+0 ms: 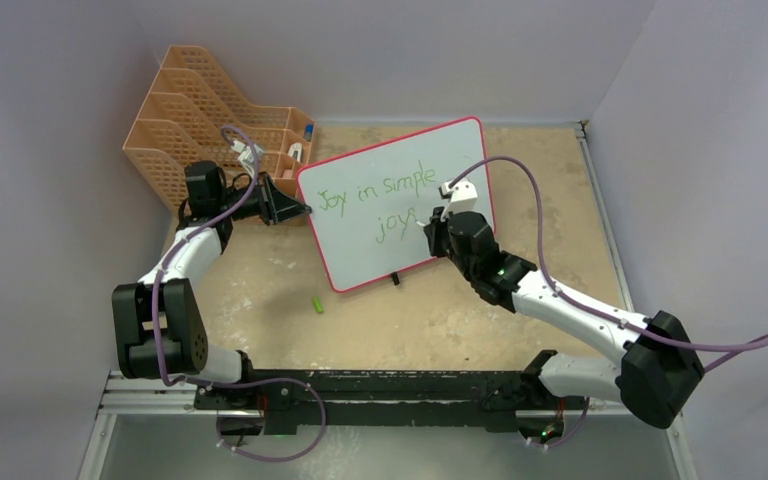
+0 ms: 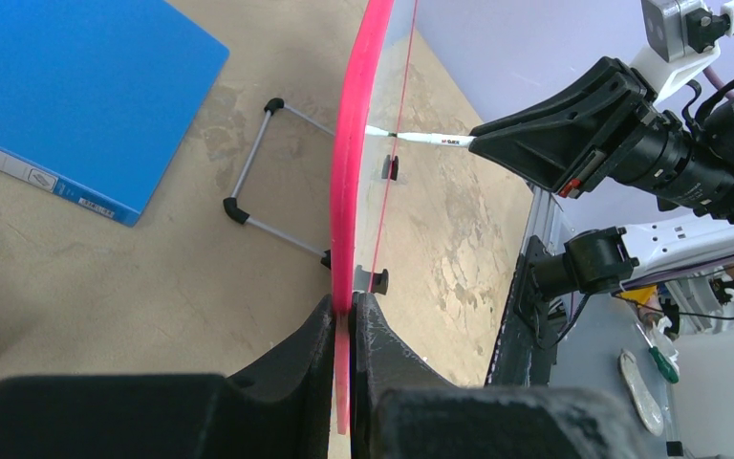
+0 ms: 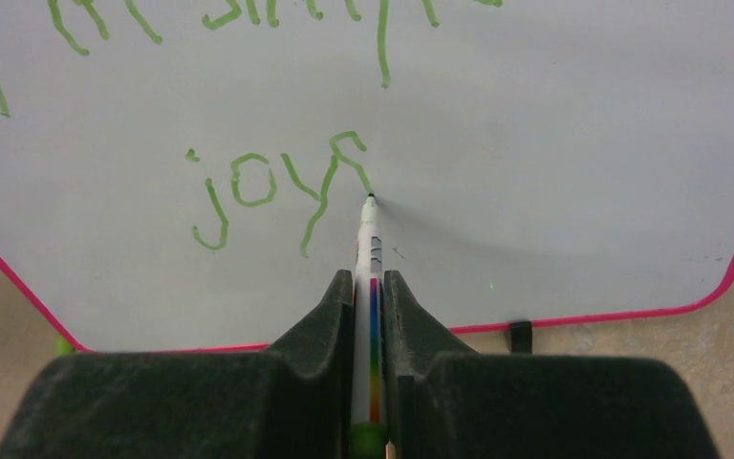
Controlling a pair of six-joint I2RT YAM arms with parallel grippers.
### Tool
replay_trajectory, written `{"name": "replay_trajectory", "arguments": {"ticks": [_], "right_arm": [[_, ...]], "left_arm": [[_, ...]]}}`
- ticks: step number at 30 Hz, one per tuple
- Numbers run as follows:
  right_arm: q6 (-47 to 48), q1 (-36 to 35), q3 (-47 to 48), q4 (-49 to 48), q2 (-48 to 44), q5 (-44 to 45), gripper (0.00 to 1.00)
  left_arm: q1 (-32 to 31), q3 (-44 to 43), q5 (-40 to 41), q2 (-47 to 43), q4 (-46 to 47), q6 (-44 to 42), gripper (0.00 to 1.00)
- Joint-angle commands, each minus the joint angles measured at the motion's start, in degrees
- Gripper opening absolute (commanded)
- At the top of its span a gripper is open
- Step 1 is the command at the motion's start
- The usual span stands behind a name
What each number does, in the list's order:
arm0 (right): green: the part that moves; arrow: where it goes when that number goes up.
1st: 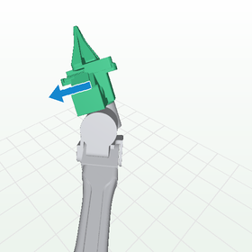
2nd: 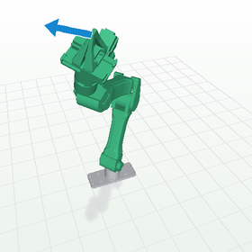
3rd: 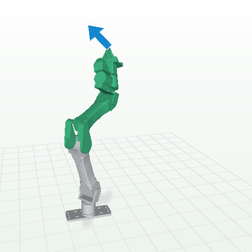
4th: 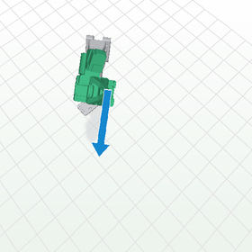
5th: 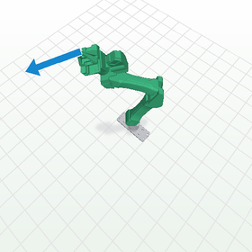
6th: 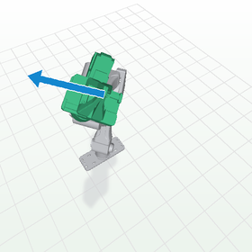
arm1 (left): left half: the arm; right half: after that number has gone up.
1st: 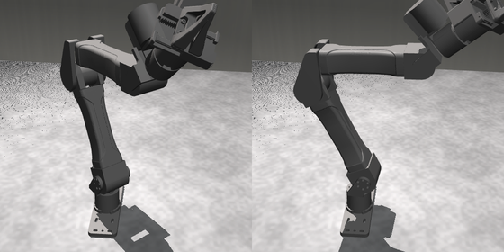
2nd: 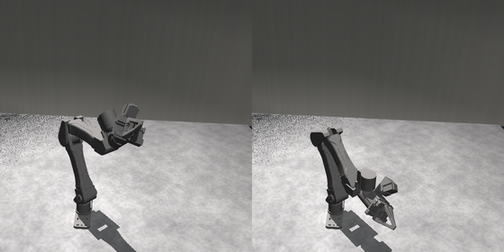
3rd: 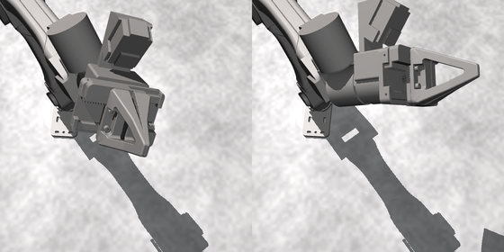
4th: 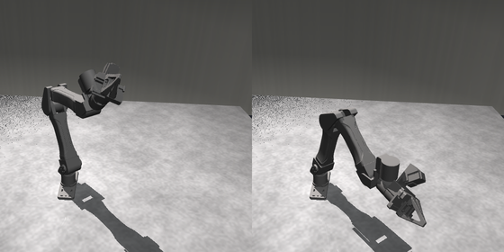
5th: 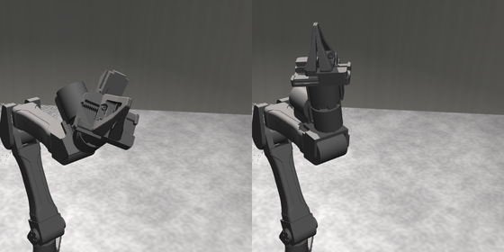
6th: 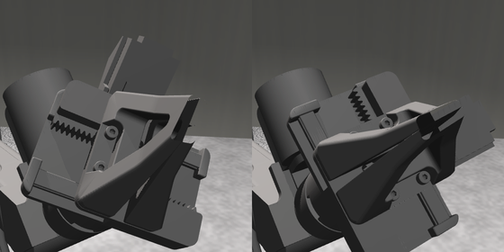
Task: Write a sentence on the whiteboard
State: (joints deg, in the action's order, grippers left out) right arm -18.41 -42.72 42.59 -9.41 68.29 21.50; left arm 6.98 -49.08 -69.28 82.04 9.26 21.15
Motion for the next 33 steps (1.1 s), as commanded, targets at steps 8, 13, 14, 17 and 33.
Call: {"name": "replay_trajectory", "arguments": {"ticks": [8,13,14,17,33], "right_arm": [[0.1,0.1,2.1,-3.4,1.8,-3.1,0.00],[0.1,0.1,2.2,-3.3,1.5,-3.0,0.00],[0.0,0.1,2.2,-3.4,1.5,-2.9,0.00],[-0.8,0.1,2.3,-3.7,1.1,-2.5,0.00],[-1.3,0.1,2.9,-5.0,-3.3,-2.6,0.00]], "left_arm": [[-0.3,-1.7,-0.1,-1.5,0.2,-1.3,0.00],[-0.3,-1.7,-0.1,-1.4,0.2,-1.3,0.00],[-0.2,-1.7,-0.1,-1.4,0.2,-1.3,0.00],[-0.3,-1.7,-0.2,-1.4,0.1,-1.3,0.00],[-0.2,-1.8,0.4,-1.7,0.0,-1.2,0.00]]}}
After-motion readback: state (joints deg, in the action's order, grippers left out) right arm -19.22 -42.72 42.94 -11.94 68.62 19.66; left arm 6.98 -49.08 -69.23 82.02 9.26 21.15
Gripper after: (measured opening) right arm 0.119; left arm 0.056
